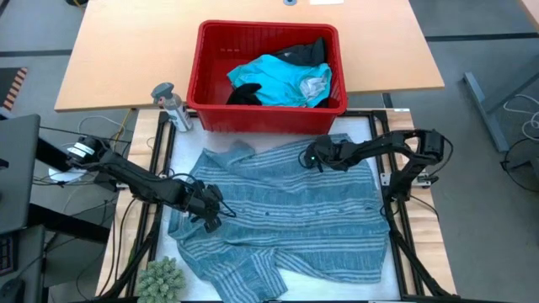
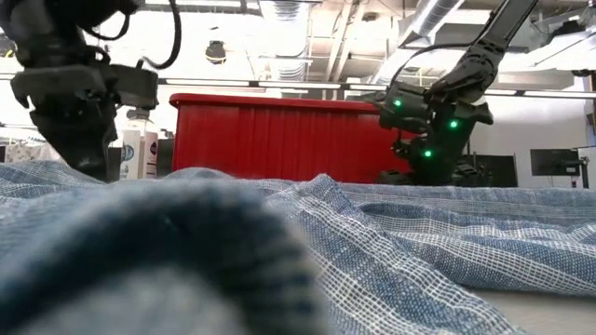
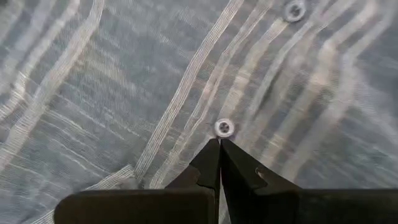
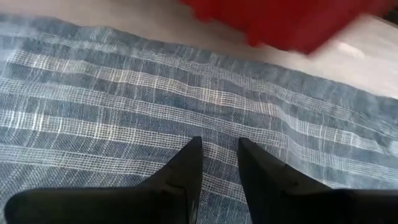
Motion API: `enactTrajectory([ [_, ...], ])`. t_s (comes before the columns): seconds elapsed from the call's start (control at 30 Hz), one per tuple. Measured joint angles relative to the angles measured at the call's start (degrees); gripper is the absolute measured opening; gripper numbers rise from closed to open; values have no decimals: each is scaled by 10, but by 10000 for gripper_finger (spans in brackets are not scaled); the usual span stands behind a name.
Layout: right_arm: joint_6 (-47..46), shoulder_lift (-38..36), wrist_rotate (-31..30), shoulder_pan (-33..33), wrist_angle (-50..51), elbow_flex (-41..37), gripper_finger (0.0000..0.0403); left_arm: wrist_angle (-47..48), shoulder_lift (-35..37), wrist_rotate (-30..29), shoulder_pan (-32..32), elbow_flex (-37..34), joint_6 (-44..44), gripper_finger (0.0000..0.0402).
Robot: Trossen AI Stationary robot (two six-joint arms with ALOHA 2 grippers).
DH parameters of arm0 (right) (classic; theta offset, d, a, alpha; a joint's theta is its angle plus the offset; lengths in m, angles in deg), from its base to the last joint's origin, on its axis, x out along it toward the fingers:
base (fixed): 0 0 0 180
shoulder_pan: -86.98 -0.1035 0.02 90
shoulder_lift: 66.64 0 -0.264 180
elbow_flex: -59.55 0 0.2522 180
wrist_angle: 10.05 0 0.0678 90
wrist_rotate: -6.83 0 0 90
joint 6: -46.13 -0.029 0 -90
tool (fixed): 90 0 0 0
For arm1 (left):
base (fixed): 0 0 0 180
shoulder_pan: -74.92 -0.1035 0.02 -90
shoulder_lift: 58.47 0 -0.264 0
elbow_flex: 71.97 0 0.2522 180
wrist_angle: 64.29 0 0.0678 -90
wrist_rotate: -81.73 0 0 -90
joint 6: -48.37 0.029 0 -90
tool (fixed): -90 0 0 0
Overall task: Fold Laundry from Bin
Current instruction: Fold the patterned blue shirt
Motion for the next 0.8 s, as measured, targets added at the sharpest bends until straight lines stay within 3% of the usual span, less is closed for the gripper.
enactTrajectory([
  [0.27,-28,-35,-7,25,90,-2,127,-58,2,15,1,-76,-47,0],
  [0.5,2,-92,-11,-4,109,12,127,-49,5,19,1,-61,-30,0],
  [0.7,13,-169,-11,-40,192,20,127,-11,10,29,1,-60,-53,0],
  [0.8,18,-190,-40,-41,236,16,128,-22,28,17,1,-55,-44,0],
])
